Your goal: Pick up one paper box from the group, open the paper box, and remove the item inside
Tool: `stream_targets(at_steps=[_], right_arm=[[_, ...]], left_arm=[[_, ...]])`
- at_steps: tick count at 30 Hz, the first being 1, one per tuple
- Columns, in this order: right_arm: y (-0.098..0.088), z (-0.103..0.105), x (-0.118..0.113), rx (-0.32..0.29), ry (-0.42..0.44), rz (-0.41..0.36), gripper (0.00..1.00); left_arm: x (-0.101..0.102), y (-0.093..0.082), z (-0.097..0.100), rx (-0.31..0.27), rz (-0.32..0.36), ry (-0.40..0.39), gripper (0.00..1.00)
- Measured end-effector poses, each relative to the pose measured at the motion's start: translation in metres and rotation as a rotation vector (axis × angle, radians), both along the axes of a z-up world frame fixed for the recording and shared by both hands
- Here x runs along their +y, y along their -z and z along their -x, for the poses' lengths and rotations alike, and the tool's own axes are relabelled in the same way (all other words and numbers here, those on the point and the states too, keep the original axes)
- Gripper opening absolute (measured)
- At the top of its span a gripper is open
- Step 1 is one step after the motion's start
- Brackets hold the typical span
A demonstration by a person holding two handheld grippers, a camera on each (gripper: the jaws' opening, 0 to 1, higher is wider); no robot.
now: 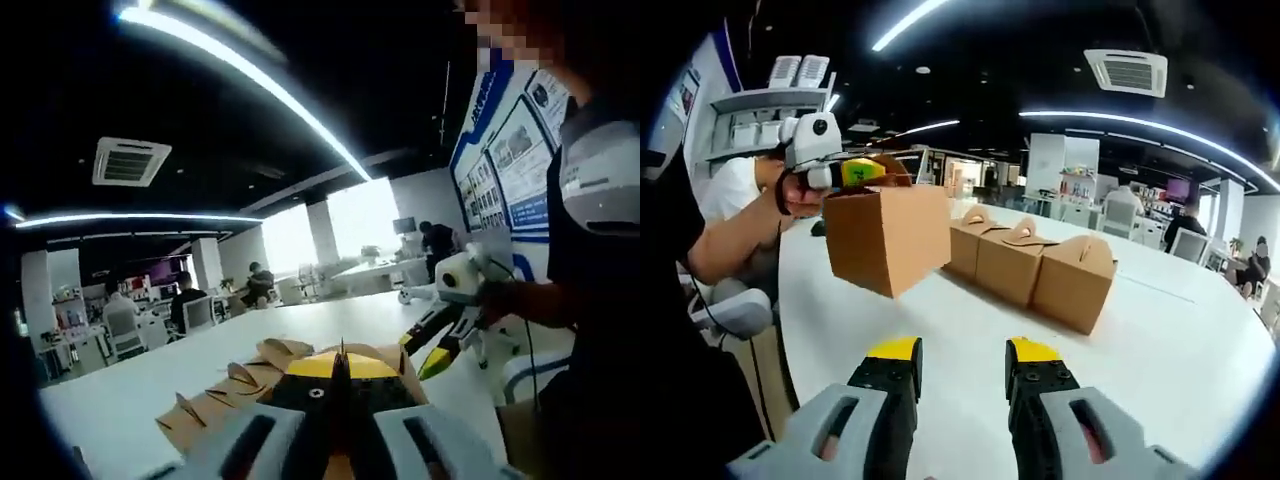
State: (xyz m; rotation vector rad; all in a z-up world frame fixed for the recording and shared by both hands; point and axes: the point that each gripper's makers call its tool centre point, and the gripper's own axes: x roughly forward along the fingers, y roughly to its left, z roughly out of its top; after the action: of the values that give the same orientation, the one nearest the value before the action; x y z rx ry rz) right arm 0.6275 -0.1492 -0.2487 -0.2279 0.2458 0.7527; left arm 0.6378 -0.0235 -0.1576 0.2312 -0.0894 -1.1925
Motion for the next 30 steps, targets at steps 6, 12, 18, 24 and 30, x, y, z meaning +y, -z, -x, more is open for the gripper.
stream_targets(at_steps=[6,12,18,24,30], right_arm=[[0.000,0.000,0.001,0.000,-0.002,0.002,0.34],[0.002,0.000,0.001,0.004,-0.002,0.001,0.34],[0.000,0.002,0.000,0.001,0.000,0.008,0.34],[0.003,0.004,-0.001,0.007,0.005,0.003,0.34],[0.005,0.004,-0.002,0.012,0.003,0.004,0.34]], left_arm=[[-0.002,0.013,0.003,0.018,-0.025,0.033,0.04],[0.001,0.020,0.000,0.065,0.011,0.055,0.04],[-0.001,0.043,-0.002,0.125,0.004,0.068,0.04],[-0.002,0.055,-0.001,0.145,-0.026,0.074,0.04],[-0.006,0.054,0.006,0.142,-0.022,0.103,0.04]])
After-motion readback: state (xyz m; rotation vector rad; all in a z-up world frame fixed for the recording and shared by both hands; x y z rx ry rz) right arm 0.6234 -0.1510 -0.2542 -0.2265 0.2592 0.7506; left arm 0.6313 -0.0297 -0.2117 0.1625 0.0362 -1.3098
